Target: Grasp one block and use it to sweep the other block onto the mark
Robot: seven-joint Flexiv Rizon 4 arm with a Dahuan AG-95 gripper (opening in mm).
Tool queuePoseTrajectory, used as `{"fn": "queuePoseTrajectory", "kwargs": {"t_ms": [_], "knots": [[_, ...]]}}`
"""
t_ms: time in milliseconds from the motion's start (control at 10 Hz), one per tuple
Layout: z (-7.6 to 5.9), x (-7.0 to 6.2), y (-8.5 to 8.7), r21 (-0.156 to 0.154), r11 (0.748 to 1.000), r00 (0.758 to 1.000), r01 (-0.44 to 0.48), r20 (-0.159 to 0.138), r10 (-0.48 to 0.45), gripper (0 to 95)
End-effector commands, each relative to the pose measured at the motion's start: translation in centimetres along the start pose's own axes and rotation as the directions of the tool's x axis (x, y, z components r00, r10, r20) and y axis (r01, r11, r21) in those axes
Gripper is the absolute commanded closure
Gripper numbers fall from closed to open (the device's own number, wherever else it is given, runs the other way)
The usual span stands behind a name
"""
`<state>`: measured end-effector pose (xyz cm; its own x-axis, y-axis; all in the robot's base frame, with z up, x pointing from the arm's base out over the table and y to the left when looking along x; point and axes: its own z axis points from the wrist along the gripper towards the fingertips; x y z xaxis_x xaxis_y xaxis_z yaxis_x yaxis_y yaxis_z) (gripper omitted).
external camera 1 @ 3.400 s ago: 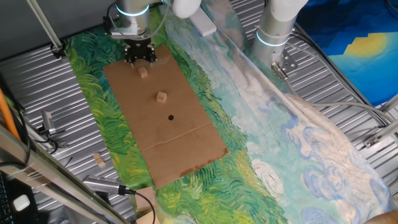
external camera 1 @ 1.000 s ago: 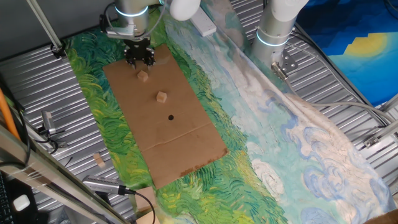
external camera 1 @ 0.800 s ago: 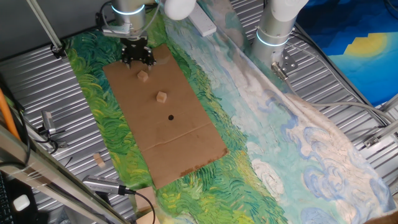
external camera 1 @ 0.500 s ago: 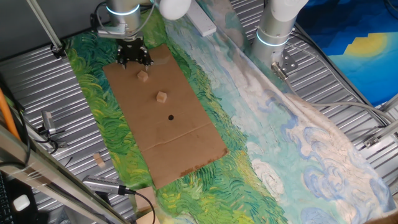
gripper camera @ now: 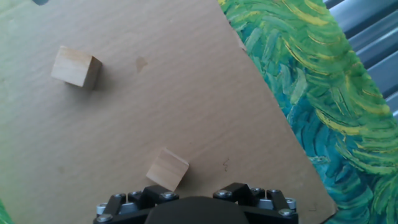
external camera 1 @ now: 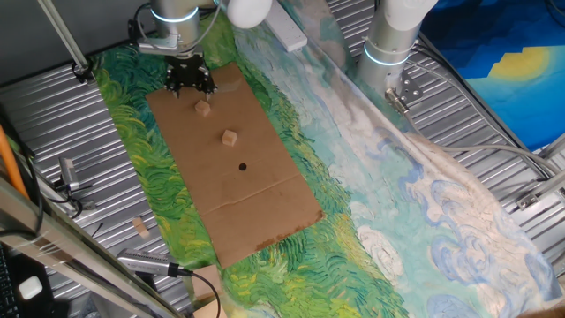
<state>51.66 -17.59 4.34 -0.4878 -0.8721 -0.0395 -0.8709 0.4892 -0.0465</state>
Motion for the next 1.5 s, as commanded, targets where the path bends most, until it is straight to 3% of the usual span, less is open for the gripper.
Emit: {"fn": "queuePoseTrajectory", "kwargs": {"t_ms": [100,1200,1300,1500], "knots": [[0.02,0.01,0.0,0.002,1.0,1.0,0.0,0.0,0.0,19.0],[0.02,0.01,0.0,0.002,1.0,1.0,0.0,0.0,0.0,19.0],[-0.65,0.53,-0.87,-0.189,0.729,0.741,-0.658,0.008,0.671,38.0],[-0.66,0.52,-0.86,-0.188,0.731,0.743,-0.656,0.009,0.669,38.0]]}}
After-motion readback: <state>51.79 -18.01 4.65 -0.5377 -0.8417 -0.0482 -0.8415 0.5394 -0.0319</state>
